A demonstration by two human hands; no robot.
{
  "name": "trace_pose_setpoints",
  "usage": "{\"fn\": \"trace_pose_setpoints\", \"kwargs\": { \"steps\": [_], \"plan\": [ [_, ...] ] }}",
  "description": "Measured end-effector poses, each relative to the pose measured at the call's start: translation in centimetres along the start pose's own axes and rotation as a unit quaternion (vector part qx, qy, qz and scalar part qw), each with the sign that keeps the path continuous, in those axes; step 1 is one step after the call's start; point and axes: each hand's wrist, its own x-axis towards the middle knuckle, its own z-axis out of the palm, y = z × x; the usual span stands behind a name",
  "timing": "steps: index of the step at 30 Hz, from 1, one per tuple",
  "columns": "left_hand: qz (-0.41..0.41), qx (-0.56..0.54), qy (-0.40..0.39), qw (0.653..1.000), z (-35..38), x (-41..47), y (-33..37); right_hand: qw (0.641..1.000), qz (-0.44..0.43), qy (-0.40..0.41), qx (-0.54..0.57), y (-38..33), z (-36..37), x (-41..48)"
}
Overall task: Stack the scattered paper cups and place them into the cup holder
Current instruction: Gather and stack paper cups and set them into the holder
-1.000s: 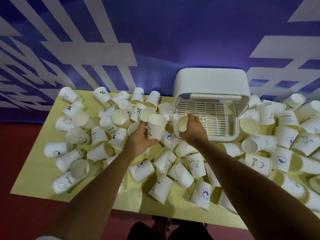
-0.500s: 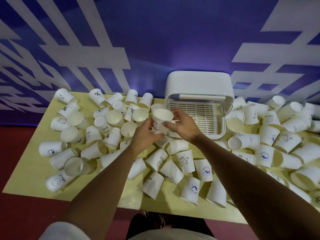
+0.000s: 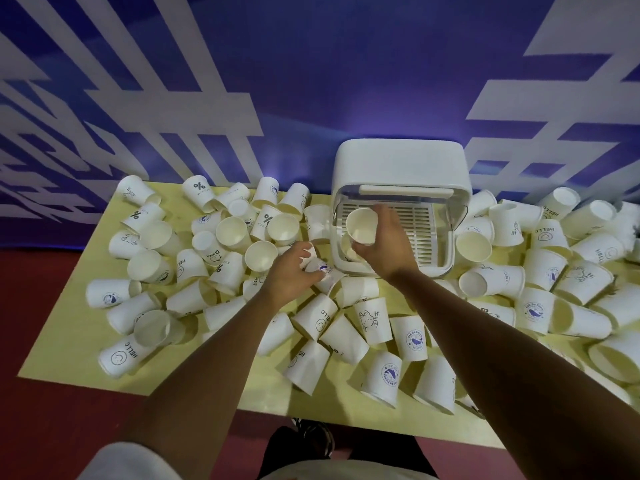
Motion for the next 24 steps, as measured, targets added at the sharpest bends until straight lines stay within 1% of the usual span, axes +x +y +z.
{"fn": "trace_pose_setpoints", "kwargs": {
  "steps": [3,9,11,13,16,19,24],
  "plan": [
    [-0.009,0.013,0.006,1.000,-0.6,0.1,-1.2,0.999,0.018,-0.021,-0.046,0.6,1.2,0.1],
    [-0.024,0.011,0.023,0.999,-1.8,0.3,-3.4,0.994,0.061,-0.043,-0.074,1.0,2.6,0.3],
    [-0.031,0.009,0.024,0.999,-1.9,0.2,-4.0,0.993,0.064,-0.038,-0.093,0.7,2.8,0.3],
    [-0.034,0.009,0.024,0.999,-2.1,0.1,-4.4,0.992,0.046,-0.018,-0.115,0.1,2.9,0.3],
    [-0.033,0.008,0.032,0.999,-2.4,-0.2,-4.8,0.991,-0.022,-0.008,-0.128,-1.4,3.5,0.0],
    [-0.036,-0.001,0.043,0.998,-3.4,-0.8,-5.3,0.989,-0.075,-0.048,-0.118,-3.2,4.7,-0.3],
    [-0.041,-0.016,0.102,0.994,-5.8,-2.7,-7.2,0.980,-0.107,-0.116,-0.119,-6.3,7.6,-0.6]
  ]
}}
